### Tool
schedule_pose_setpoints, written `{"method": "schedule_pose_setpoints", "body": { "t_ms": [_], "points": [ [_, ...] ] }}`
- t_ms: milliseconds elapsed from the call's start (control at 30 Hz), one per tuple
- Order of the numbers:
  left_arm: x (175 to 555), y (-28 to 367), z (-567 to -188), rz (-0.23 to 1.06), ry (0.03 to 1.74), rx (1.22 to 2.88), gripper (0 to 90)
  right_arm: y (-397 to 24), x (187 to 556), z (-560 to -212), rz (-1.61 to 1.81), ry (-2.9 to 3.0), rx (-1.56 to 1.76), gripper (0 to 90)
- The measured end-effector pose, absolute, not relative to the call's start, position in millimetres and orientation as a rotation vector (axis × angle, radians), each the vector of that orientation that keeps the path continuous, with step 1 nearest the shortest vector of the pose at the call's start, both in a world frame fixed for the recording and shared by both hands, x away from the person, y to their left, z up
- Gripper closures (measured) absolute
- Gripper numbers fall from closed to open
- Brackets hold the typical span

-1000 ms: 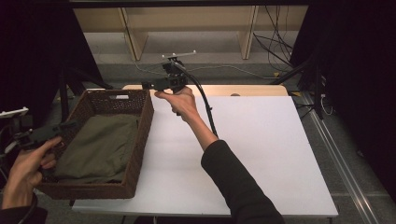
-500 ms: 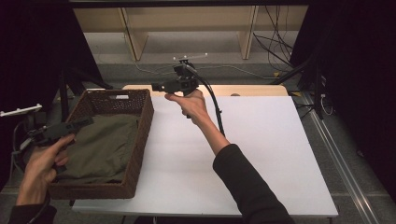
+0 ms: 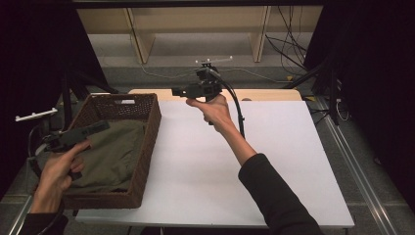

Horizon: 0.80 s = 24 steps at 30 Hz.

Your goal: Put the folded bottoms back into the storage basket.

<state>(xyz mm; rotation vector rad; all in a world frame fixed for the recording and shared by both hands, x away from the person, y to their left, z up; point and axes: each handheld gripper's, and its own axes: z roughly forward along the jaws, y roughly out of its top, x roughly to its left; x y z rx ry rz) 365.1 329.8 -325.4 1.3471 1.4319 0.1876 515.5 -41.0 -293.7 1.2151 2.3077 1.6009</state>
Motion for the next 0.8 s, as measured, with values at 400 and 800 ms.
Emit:
{"method": "schedule_pose_setpoints", "body": {
  "t_ms": [400, 800],
  "points": [
    [367.3, 303.5, -326.6, 0.168, 1.379, 1.37, 22.0, -70.1, 505.9, -290.5, 1.603, 2.26, 1.216, 21.9],
    [367.9, 282.5, -329.4, 0.147, 1.342, 1.383, 21.8, -87.0, 494.2, -290.0, 1.593, 2.244, 1.191, 21.2]
  ]
}}
